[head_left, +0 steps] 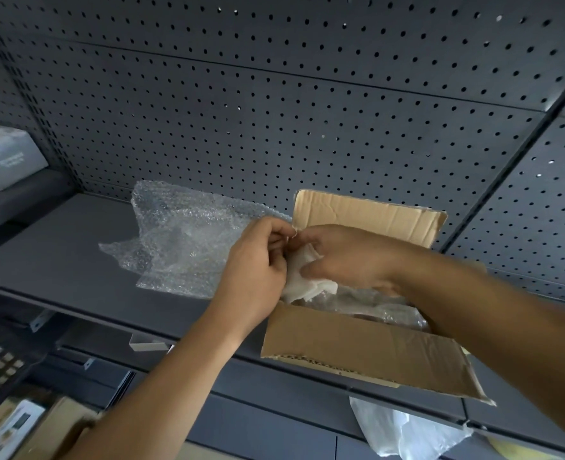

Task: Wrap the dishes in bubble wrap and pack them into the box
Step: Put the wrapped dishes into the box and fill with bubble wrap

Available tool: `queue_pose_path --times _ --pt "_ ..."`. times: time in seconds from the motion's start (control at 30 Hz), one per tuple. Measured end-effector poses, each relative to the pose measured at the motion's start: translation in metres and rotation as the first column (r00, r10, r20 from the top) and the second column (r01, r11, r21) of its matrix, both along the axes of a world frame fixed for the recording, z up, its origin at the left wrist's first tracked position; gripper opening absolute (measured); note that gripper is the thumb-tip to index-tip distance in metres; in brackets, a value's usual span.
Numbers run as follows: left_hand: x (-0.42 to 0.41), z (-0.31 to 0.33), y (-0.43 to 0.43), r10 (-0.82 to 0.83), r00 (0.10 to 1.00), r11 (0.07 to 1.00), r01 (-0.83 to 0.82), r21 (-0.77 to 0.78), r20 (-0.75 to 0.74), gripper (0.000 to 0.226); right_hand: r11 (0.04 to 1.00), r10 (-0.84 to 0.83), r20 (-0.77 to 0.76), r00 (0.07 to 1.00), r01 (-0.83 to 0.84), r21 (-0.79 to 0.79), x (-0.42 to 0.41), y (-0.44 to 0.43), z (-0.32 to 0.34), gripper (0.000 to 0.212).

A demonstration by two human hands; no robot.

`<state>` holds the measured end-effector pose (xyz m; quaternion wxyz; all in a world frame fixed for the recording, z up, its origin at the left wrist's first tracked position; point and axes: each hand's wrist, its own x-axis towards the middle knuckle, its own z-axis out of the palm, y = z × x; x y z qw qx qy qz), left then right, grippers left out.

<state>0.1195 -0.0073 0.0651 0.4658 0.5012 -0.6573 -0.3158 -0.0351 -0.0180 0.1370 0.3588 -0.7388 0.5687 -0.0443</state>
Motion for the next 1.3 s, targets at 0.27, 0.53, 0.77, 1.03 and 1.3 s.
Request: queue_pose_path --times 0.27,0.53,0.77,1.03,1.3 --pt "0.000 -0.003 0.000 0.005 1.000 1.000 -0.005 -0.007 -0.013 0.044 0.992 0.104 -0.331 0.938 -0.120 -0.027 0.026 -0.013 -0.036 0.009" --pt "-0.003 -0.001 0.002 -0.013 1.000 1.000 0.014 0.022 -0.024 0.043 0.984 0.176 -0.184 0.967 -0.173 0.033 0.025 -0.018 -0.042 0.015" --pt "0.020 0.013 -0.005 -0.008 0.976 0.998 0.023 0.064 -0.219 0.020 0.993 0.046 -0.008 0.999 -0.047 -0.107 -0.011 -0.005 -0.006 0.020" --pt "0.115 -0.063 -0.063 0.050 0.844 0.969 -0.170 0.178 0.535 0.064 0.942 -0.149 0.097 0.984 0.171 -0.288 -0.044 -0.002 0.009 0.016" --pt "0.132 -0.109 -0.091 -0.098 0.626 0.977 -0.088 0.195 0.773 0.069 0.882 -0.281 0.269 0.921 0.359 -0.306 -0.057 -0.008 0.020 0.023"
